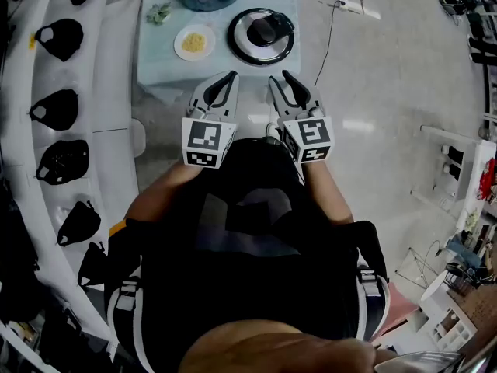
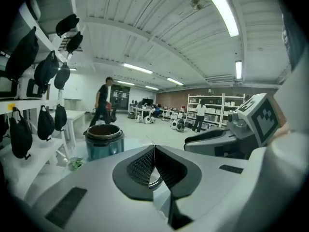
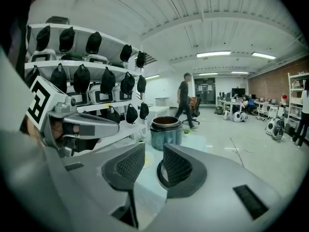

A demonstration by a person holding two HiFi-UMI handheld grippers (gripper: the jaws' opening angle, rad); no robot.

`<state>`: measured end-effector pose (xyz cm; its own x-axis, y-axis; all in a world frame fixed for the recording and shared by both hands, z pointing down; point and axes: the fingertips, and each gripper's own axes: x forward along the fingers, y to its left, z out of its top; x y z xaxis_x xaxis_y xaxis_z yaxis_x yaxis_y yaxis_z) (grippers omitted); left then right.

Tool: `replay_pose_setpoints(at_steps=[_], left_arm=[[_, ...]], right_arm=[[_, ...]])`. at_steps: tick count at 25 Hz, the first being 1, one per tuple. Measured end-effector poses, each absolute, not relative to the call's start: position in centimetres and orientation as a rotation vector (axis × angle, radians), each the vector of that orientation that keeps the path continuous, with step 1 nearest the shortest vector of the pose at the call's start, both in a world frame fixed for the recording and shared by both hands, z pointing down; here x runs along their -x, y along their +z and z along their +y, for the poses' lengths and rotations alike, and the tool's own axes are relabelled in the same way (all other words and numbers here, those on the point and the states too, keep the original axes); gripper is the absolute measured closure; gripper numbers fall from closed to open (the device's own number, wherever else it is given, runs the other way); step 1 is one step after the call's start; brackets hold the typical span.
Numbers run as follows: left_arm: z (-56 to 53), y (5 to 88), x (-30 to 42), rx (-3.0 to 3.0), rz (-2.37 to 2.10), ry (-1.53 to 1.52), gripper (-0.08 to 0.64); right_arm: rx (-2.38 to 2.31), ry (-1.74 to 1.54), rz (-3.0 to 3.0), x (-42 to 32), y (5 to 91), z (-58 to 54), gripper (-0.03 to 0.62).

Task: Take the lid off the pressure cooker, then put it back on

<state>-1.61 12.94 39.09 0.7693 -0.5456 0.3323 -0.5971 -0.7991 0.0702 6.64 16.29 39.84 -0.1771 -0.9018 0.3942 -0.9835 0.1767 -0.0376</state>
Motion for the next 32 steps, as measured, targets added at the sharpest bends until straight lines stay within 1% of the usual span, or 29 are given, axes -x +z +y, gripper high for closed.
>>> replay_pose_setpoints(at_steps=[4, 12, 16, 22, 32], left_arm=[[15.1, 38.8, -0.4, -2.763, -0.978, 0.423, 0.552], [20.6, 37.8, -7.2, -2.712, -1.130, 0.407, 0.552], [22.9, 38.3, -9.4, -2.649, -1.230, 0.405, 0.552], [25.5, 38.4, -11.0, -2.606, -1.331, 0.408, 0.552], [27.5, 38.2, -11.0, -2.589, -1.419, 0.415, 0.552]], right_arm=[[-1.731, 0.387, -2.220, -8.1, 39.4, 18.2, 0.462], [-1.521, 0.339, -2.317, -13.2, 38.9, 22.9, 0.460], [-1.410, 0.330, -2.374, -15.1, 39.1, 24.8, 0.460], [-1.285, 0.302, -2.437, -15.9, 39.0, 26.8, 0.457], [-1.263, 0.279, -2.470, -16.0, 38.5, 28.3, 0.457]])
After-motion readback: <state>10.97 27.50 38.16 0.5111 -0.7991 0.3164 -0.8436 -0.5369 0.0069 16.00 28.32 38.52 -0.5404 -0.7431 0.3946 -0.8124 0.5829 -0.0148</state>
